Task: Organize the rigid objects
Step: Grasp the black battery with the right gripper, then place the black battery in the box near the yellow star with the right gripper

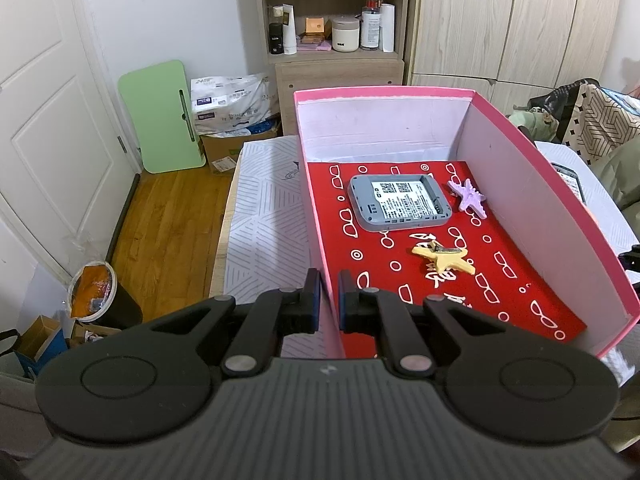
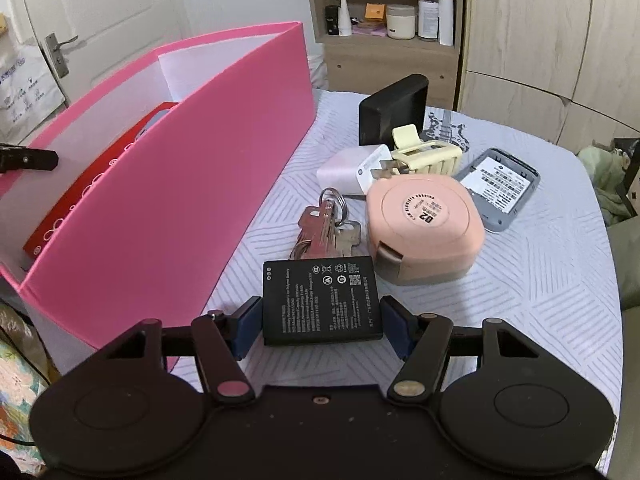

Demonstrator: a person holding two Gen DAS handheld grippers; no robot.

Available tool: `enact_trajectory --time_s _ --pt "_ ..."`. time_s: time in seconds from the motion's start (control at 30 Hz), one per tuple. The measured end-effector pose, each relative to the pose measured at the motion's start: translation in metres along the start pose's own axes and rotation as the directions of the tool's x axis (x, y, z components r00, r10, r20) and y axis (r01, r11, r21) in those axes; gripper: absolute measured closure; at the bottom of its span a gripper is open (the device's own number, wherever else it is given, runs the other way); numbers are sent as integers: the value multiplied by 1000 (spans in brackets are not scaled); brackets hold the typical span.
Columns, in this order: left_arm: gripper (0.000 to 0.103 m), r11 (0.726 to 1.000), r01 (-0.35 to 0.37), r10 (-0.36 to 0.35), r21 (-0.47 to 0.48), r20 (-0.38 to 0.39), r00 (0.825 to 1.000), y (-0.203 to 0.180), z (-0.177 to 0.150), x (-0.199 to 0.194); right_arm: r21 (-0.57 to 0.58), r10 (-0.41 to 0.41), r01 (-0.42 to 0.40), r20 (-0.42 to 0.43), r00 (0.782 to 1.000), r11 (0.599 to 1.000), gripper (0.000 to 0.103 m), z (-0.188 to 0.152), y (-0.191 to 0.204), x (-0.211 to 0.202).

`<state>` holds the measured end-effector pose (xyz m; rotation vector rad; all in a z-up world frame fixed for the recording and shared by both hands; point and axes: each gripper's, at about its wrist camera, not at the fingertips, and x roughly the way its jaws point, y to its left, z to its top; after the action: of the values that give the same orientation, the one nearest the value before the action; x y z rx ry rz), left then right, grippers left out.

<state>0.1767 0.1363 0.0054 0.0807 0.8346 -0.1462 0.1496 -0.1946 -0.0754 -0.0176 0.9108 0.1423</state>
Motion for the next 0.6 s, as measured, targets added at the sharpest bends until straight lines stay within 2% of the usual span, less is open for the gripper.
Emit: enact_trajectory --time_s 0.33,0.6 --pt "95 1000 -1 1 -1 -1 1000 1 0 0 55 27 -29 38 999 998 35 6 -6 -21" --pt "95 1000 0 0 -2 -3 1000 1 -1 0 60 14 -21 114 993 998 35 32 -11 -58"
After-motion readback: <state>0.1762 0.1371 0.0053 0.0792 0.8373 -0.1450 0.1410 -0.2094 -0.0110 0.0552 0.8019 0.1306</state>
